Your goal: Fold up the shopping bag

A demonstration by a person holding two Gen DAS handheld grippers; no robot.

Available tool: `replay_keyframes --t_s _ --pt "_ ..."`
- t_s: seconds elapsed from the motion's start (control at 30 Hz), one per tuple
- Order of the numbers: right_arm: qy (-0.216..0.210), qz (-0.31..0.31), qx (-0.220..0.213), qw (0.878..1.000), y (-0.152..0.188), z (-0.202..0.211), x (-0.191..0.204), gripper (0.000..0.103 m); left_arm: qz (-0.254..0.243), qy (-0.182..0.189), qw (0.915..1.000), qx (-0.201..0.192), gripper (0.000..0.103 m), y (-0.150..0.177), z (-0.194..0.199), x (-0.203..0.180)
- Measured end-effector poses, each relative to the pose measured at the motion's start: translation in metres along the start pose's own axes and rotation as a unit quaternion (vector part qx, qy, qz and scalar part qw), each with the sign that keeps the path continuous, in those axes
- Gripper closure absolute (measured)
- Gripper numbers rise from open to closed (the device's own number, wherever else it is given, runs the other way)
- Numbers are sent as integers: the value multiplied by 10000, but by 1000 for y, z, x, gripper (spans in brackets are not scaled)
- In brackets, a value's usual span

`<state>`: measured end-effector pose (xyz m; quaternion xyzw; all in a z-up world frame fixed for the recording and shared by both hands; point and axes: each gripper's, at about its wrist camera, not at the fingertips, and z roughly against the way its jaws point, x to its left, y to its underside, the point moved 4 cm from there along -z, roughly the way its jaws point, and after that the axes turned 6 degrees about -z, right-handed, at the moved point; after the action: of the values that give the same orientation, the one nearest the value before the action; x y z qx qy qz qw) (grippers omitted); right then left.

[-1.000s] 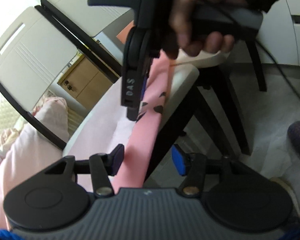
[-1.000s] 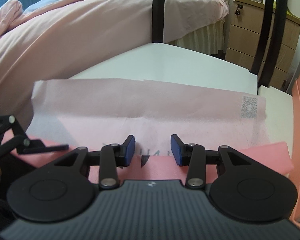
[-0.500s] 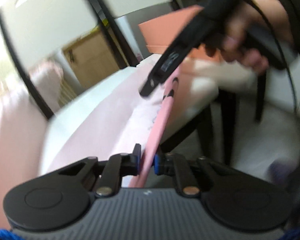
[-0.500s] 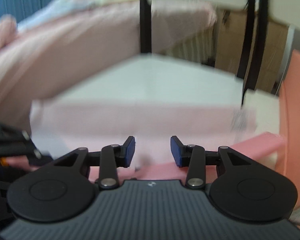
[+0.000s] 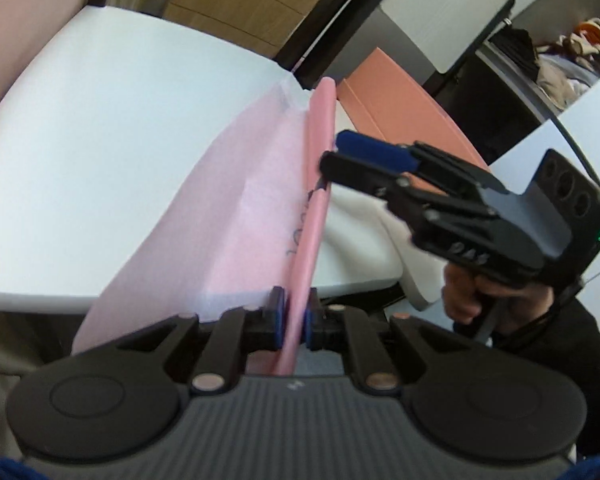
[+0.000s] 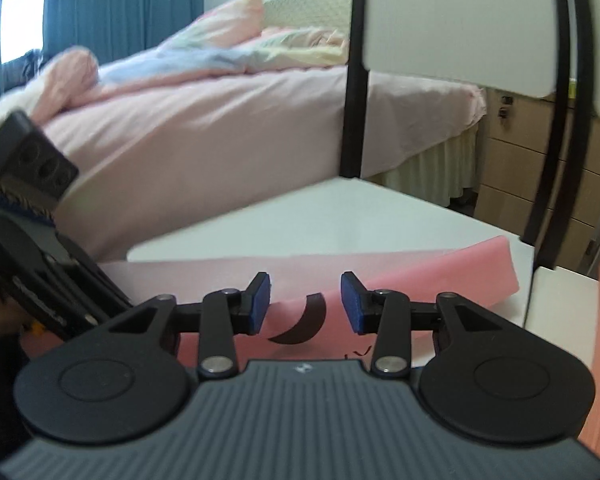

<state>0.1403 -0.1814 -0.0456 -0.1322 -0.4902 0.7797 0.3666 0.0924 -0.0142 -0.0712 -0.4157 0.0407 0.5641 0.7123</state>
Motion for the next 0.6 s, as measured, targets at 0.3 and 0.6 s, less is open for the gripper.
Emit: replay_keyframes --t_s 0.3,0.6 --pt "45 68 458 9989 8 -47 2 61 -253 -475 9983 -239 56 -12 21 8" --pt "69 -202 698 9973 13 -56 -4 61 -1678 -1431 9674 -1246 42 -5 39 -34"
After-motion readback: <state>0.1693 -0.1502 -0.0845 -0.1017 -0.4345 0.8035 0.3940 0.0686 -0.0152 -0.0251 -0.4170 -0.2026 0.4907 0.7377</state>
